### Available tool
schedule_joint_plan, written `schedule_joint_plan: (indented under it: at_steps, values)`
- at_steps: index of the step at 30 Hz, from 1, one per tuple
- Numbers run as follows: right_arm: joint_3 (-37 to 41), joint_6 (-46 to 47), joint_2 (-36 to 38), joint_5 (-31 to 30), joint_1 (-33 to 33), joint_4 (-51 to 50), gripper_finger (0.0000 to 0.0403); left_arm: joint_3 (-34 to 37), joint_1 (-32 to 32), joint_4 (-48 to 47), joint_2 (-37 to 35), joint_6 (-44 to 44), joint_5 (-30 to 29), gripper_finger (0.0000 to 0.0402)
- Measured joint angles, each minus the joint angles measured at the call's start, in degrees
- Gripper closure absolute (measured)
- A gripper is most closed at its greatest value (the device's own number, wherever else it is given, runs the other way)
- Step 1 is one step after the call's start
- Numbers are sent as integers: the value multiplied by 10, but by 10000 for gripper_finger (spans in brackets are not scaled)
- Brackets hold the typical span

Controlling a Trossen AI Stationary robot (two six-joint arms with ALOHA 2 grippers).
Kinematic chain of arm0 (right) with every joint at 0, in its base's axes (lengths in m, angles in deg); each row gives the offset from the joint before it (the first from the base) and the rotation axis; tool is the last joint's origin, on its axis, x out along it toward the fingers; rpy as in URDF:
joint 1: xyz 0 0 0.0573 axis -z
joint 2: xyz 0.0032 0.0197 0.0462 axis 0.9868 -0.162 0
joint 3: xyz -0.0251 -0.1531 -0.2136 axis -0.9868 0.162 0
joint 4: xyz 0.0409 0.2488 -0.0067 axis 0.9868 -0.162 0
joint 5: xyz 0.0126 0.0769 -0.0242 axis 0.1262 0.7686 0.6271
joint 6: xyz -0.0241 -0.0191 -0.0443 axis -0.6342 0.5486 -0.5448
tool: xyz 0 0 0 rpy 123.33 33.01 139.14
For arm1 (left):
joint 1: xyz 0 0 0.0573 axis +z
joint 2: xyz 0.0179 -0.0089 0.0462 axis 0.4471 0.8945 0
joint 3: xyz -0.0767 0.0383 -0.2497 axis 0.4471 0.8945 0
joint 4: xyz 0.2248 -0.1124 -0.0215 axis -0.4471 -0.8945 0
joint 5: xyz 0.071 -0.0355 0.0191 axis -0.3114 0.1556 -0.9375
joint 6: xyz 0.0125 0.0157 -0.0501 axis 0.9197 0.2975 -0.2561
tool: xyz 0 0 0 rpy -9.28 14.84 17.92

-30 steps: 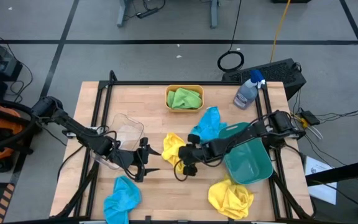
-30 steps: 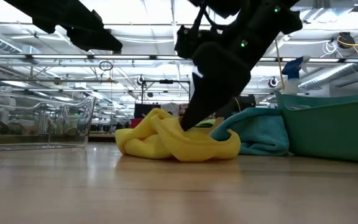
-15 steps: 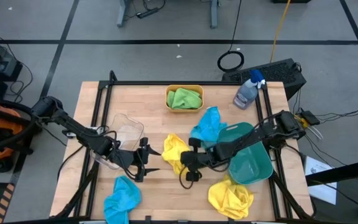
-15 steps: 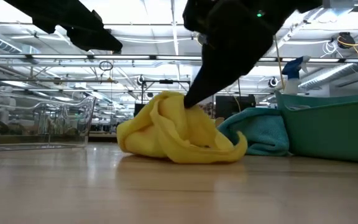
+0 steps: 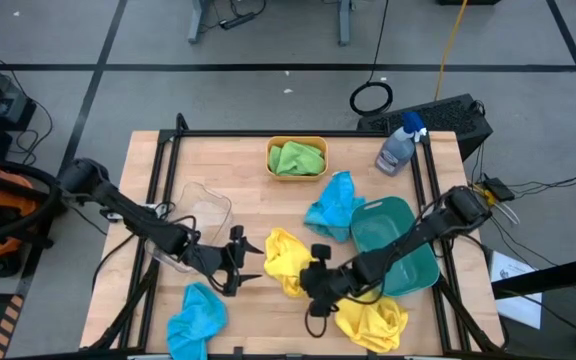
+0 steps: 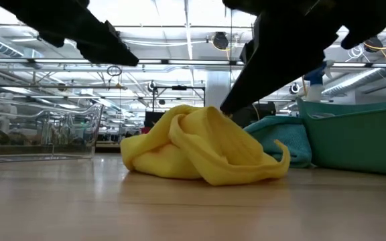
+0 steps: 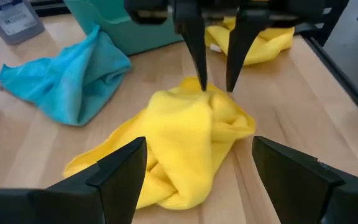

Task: Sort microfiber towel by color & place in baskets
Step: Put the top yellow microfiber cloth into the green bin

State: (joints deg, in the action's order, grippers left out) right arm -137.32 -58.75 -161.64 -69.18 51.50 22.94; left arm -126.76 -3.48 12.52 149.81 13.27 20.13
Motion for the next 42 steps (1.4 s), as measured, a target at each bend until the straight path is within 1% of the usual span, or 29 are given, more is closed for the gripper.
schedule_joint_plan:
  at_steps: [7,11,14,17,20,22,23,25,28,34,35,36,39,42]
  values:
    - [0,4,-4,-78,-42,6,147,0,0,17,35,4,4,104]
    - [0,-1,-20,-81,-46,25,82,0,0,29,36,5,4,104]
    - [0,4,-38,-77,-28,51,61,0,0,44,36,18,5,104]
    - [0,4,-61,-57,-4,74,61,0,0,55,35,20,10,104]
    - [0,17,-78,-29,20,87,73,0,0,55,36,21,10,104]
    - [0,34,-90,14,36,83,87,0,0,53,36,21,10,104]
    - [0,36,-98,35,43,86,97,0,0,52,36,21,10,104]
    - [-3,36,-106,54,54,92,127,0,0,53,36,21,10,104]
    - [-4,36,-118,56,62,96,191,0,0,52,36,21,10,104]
    - [-3,22,-113,63,64,91,363,0,0,52,36,21,11,104]
    - [-3,13,-109,63,63,89,380,0,0,53,36,21,11,104]
    - [-1,5,-104,63,62,86,387,0,0,53,36,21,11,104]
    - [1,-16,-83,81,58,70,380,0,0,54,36,22,11,104]
    - [2,-47,-45,82,54,66,385,-1,-2,65,36,59,11,104]
